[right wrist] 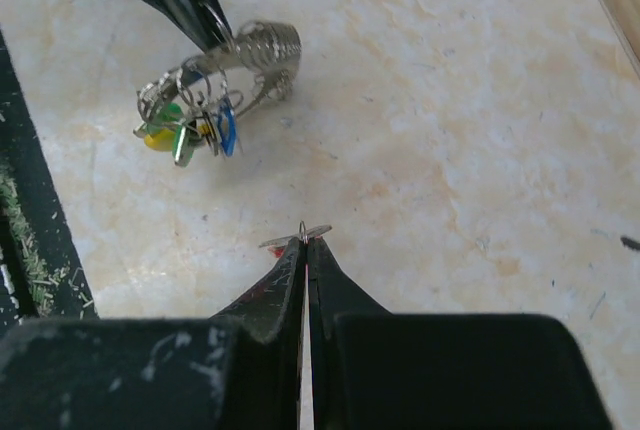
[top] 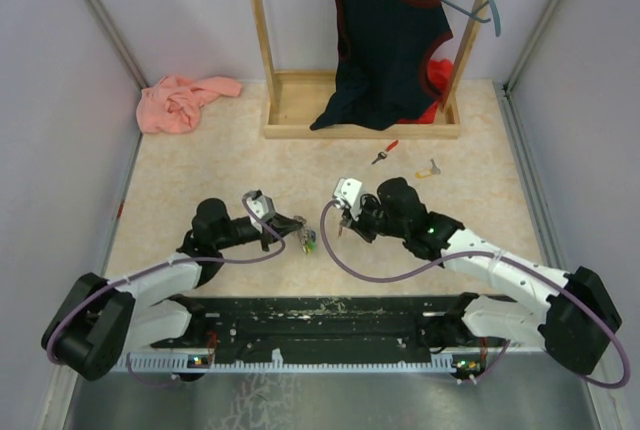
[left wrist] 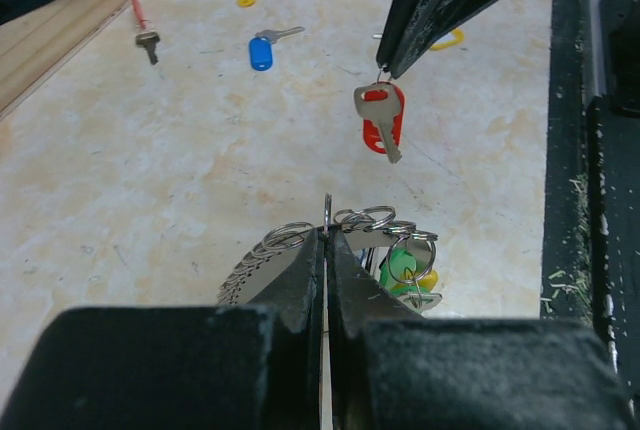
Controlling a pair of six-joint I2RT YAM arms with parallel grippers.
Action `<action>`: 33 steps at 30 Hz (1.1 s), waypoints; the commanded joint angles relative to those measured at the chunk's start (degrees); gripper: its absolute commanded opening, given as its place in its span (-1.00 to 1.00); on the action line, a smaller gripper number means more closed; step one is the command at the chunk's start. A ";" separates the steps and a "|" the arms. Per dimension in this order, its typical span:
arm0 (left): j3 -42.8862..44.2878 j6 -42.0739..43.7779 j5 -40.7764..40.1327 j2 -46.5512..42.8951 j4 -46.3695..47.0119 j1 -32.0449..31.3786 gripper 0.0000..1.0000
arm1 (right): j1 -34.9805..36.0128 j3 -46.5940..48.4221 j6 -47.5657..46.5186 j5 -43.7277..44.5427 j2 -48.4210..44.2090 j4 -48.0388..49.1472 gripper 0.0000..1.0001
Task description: Put the keys on the keyring
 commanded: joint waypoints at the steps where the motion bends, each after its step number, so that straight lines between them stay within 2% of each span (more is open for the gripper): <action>1: 2.43 2.11 8.07 1.68 4.02 0.25 -0.98 | -0.26 4.40 -7.33 -9.40 1.29 1.38 -1.00; 8: 3.14 2.60 11.23 3.47 4.60 0.19 -0.98 | 0.87 7.02 -11.35 -14.16 4.27 0.00 -1.00; 16: 3.75 2.50 13.96 4.27 4.59 0.25 -0.98 | 4.70 8.10 -14.96 -10.72 6.65 1.82 -1.00; 33: 5.07 4.01 15.74 5.52 1.56 0.17 -0.98 | 7.30 11.19 -17.98 -10.35 8.46 0.49 -1.00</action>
